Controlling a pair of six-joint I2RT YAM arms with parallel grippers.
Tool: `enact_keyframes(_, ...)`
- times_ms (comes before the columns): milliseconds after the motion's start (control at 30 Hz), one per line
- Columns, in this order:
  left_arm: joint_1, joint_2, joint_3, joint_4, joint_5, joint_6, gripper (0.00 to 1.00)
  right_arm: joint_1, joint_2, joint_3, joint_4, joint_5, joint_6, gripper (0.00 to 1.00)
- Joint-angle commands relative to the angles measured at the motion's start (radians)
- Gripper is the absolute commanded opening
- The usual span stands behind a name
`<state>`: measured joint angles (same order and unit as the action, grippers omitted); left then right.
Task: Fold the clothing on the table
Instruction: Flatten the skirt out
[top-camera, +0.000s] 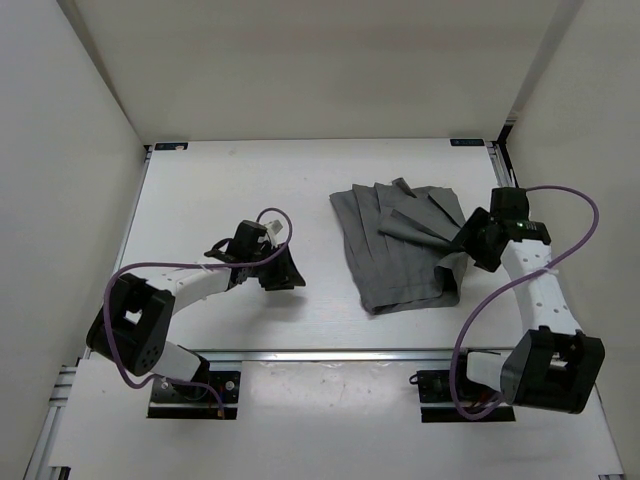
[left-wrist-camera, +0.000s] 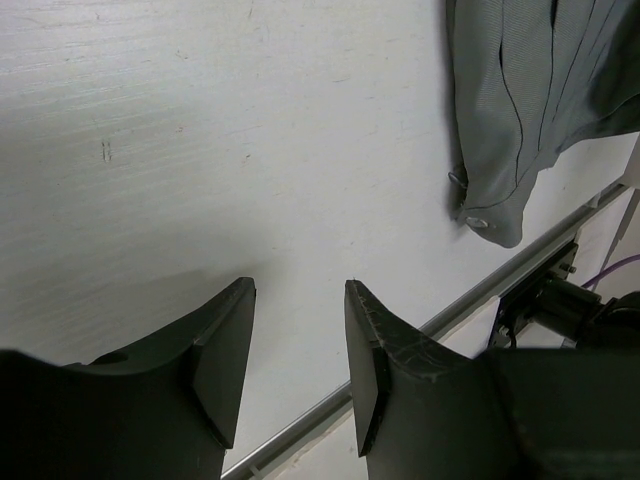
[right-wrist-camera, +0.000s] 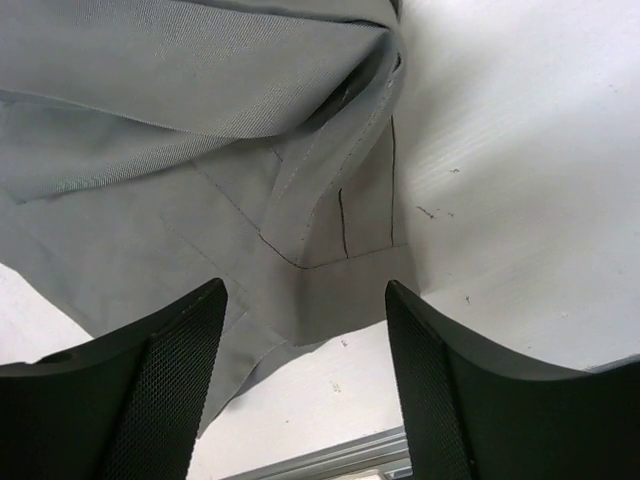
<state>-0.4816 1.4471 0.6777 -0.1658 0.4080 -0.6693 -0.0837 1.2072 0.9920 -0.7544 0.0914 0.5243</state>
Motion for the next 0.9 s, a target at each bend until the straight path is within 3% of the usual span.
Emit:
enact_keyframes(0, 0.006, -0.030, 0.017, -0.005, 0.026, 0.028, 0.52, 0.009, 0.025, -0.010, 0.038, -0.015, 0.005, 0.69)
enact_keyframes(267, 0.029, -0.043, 0.019, -0.026, 0.035, 0.047, 0.51, 0.035, 0.132, -0.026, 0.093, -0.027, 0.043, 0.64)
enact_keyframes(400, 0.050, -0.050, -0.003, -0.014, 0.052, 0.050, 0.52, 0.035, 0.140, -0.058, 0.082, -0.041, 0.037, 0.52)
enact_keyframes(433, 0.060, -0.054, -0.004, -0.015, 0.045, 0.051, 0.51, 0.027, 0.134, -0.070, 0.082, -0.060, 0.031, 0.37)
enact_keyframes(467, 0.055, -0.059, -0.006, -0.012, 0.052, 0.051, 0.52, 0.015, 0.120, -0.067, 0.066, -0.068, 0.032, 0.01)
enact_keyframes(600, 0.064, -0.060, -0.012, -0.008, 0.058, 0.062, 0.52, 0.083, 0.031, 0.034, -0.035, 0.051, 0.029, 0.01)
enact_keyframes(700, 0.064, -0.062, -0.023, 0.005, 0.061, 0.057, 0.51, 0.130, 0.005, 0.210, -0.166, 0.249, 0.023, 0.00)
enact_keyframes(867, 0.064, -0.050, -0.021, -0.034, 0.051, 0.082, 0.52, 0.087, 0.098, 0.327, -0.267, 0.379, -0.062, 0.00)
